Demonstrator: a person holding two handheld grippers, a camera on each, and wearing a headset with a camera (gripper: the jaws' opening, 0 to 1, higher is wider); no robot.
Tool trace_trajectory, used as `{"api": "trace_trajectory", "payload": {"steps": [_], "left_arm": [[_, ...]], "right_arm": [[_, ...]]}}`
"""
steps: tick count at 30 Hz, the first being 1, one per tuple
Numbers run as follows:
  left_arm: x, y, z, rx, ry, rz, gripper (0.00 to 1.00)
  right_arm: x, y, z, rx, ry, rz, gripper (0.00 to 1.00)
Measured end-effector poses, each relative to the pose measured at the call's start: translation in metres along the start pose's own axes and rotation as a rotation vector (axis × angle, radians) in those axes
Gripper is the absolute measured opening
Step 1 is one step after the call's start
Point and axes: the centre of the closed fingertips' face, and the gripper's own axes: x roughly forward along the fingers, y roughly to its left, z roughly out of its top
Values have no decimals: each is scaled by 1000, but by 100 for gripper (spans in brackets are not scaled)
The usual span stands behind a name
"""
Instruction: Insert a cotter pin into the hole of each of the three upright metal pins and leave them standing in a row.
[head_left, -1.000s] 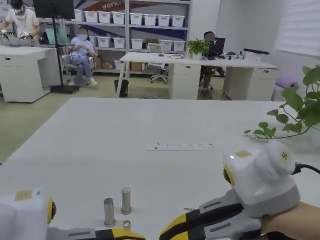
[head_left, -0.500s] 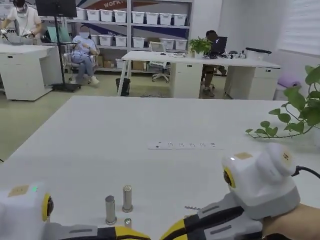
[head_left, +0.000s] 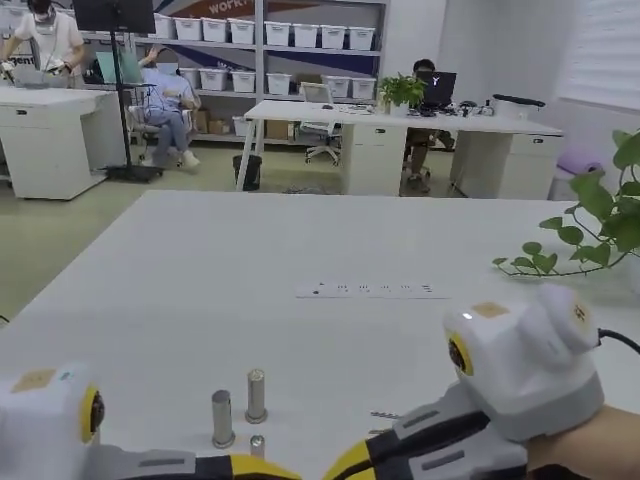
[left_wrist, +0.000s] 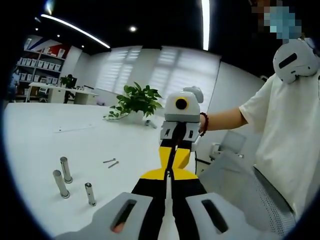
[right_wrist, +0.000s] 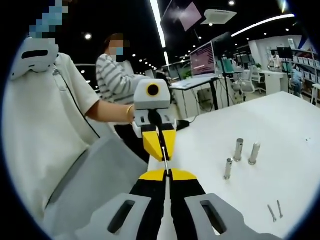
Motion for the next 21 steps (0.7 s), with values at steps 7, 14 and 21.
{"api": "trace_trajectory", "payload": {"steps": [7, 14, 21], "left_arm": [[-3, 7, -3, 14, 19, 50, 2], [-11, 27, -7, 43, 41, 153, 11], [-20, 49, -15, 77, 76, 271, 19]], "right_arm": [[5, -4, -2, -74, 55, -19, 2], [7, -22, -9, -127, 124, -74, 2], [5, -43, -16, -158, 186, -133, 2]]}}
